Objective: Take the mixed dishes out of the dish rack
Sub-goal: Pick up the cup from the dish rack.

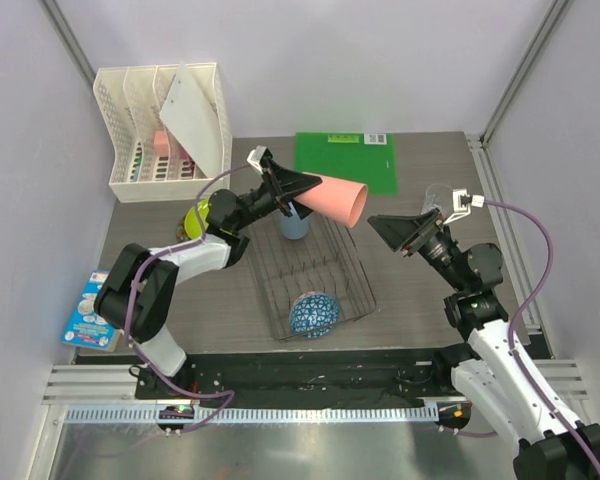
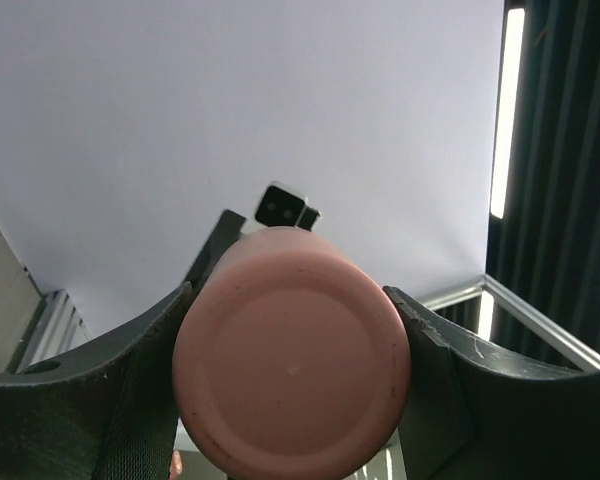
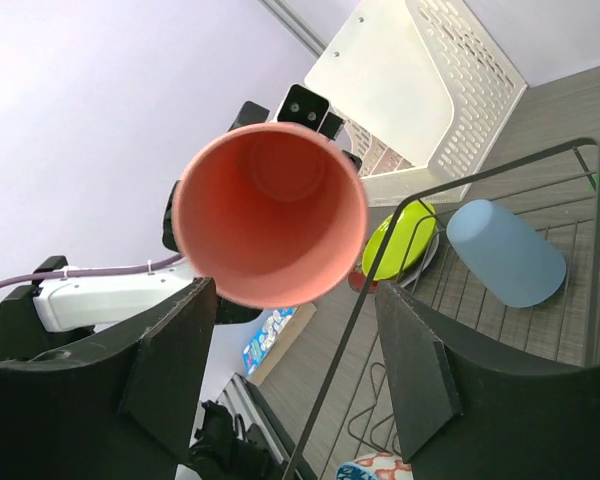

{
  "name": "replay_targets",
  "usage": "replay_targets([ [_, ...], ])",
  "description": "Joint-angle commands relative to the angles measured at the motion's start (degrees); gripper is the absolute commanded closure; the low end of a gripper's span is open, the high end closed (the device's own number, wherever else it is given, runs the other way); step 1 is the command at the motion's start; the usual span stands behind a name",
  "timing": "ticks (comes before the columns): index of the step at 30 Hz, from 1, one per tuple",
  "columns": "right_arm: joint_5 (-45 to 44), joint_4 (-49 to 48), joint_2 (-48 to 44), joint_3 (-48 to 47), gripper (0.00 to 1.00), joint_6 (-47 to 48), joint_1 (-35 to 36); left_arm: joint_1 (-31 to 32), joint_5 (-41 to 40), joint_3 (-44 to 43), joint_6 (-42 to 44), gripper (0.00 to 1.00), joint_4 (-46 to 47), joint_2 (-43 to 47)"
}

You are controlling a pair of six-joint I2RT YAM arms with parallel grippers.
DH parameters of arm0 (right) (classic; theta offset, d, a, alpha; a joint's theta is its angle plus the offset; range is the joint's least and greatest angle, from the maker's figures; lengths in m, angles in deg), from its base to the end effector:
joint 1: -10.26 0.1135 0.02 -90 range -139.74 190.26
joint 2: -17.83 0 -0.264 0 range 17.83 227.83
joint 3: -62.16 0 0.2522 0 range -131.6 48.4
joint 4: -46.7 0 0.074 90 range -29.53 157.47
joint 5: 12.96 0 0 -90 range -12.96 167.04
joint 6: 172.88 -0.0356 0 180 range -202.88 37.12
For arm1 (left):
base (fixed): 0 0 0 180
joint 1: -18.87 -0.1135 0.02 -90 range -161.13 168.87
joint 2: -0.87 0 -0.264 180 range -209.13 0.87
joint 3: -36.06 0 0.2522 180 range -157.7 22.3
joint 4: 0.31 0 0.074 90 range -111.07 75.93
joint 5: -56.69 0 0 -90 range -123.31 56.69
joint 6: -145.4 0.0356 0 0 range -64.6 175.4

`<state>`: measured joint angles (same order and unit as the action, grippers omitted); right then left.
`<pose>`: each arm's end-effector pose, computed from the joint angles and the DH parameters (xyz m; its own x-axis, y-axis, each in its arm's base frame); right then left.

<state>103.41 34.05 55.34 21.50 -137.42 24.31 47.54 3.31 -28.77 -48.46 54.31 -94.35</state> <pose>0.1555 0.0552 0.3169 -0.3616 0.6618 -0.6567 -0.5818 0.3902 0.7136 0.3014 -0.1890 0.2909 -0.9235 -0.3832 -0.0192 0.1430 -0.2973 -0.9440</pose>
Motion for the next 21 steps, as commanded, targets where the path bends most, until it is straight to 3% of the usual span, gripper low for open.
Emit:
replay_targets([
  [1, 1.58, -6.27, 2.2, -1.84, 0.3, -0.92, 0.2, 2.01, 1.7, -1.49, -4.34, 1.0, 20.22, 0.39],
  [10, 0.61, -12.07, 11.87, -4.66, 0.32, -1.53, 0.9, 5.08, 2.49, -2.11, -3.9, 1.0, 20.22, -1.46],
  [13, 1.84, -10.51, 14.33, -6.67, 0.51, -1.71, 1.07, 5.44, 3.01, -2.02, -3.9, 1.0, 20.13, -1.99],
  [14, 2.36, -9.8, 14.95, -7.64, 0.79, -1.88, 1.16, 5.52, 2.84, -1.76, -3.9, 1.0, 20.13, -2.07],
  [16, 2.99, -8.31, 14.96, -8.0, 0.96, -1.97, 1.25, 5.52, 2.93, -1.84, -3.29, 0.96, 20.21, -2.08],
  [17, 2.99, -7.69, 14.43, -7.82, 0.99, -1.8, 1.25, 5.52, 3.54, -1.93, -2.85, 0.88, 20.13, -1.9],
  [18, 2.38, -5.69, 13.9, -8.0, 0.99, -1.18, 1.16, 5.52, 3.89, -2.1, -2.24, 0.69, 19.08, -1.73],
  [20, 1.5, -2.34, 11.18, -9.13, 0.99, 0.22, 1.07, 5.35, 6.08, -2.89, 1.27, 0.48, 15.67, -0.5],
  [21, 0.88, 2.46, 10.04, -9.92, 0.99, 2.49, 1.16, 5.17, 6.88, -3.16, 3.11, 0.19, 12.77, 0.55],
])
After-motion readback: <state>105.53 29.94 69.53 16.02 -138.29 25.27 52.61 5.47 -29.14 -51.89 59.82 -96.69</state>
